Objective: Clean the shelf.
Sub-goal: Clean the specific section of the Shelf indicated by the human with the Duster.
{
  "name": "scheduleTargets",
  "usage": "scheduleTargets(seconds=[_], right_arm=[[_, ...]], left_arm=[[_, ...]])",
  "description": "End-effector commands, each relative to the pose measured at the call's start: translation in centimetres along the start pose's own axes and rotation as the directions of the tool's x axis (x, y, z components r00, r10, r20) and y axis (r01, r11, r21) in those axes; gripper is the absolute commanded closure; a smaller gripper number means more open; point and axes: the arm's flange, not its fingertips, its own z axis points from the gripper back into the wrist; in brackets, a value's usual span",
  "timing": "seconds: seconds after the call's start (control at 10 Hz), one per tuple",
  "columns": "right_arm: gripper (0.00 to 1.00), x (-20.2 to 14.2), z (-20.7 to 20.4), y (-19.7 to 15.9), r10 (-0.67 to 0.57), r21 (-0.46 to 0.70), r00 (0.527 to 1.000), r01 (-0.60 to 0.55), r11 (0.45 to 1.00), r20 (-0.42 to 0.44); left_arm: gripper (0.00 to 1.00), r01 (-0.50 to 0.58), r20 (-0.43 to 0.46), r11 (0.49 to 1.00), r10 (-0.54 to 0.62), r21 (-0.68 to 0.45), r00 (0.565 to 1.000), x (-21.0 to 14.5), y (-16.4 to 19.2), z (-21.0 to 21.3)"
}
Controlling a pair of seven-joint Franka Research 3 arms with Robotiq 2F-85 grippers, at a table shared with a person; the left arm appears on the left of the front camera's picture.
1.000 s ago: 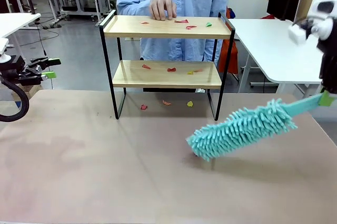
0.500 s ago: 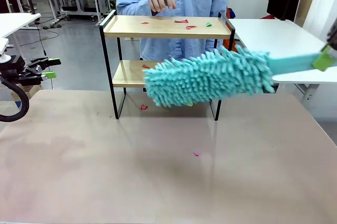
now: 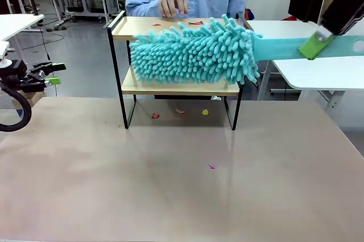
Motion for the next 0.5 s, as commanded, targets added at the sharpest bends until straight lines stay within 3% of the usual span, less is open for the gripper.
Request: scheduleTargets(seconds=[0.0,0.2,0.3,0.4], right_arm=[[0.87,-0.5,0.3,-0.7,0.08,-0.004,0.996,-0.081,0.997,-0.028],[0.87,-0.2,-0.1,-0.1,0.029,-0.002,0.999,-0.029,1.0,-0.015],[0.87,1.9,-0.4,2.3,-0.082,-0.129,0.994,0.091,0.987,0.069],[0.87,4.4,-0.8,4.2,-0.12,-0.179,0.983,0.143,0.973,0.137]], left_arm=[[0.0,0.009,-0.005,1.0,-0.009,-0.009,1.0,0.3,-0.2,0.0],[0.0,0.009,-0.005,1.0,-0.009,-0.009,1.0,0.3,-0.2,0.0],[0.0,0.009,-0.005,1.0,-0.009,-0.009,1.0,0.3,-0.2,0.0],[0.0,0.009,-0.005,1.0,-0.009,-0.009,1.0,0.3,-0.2,0.0]])
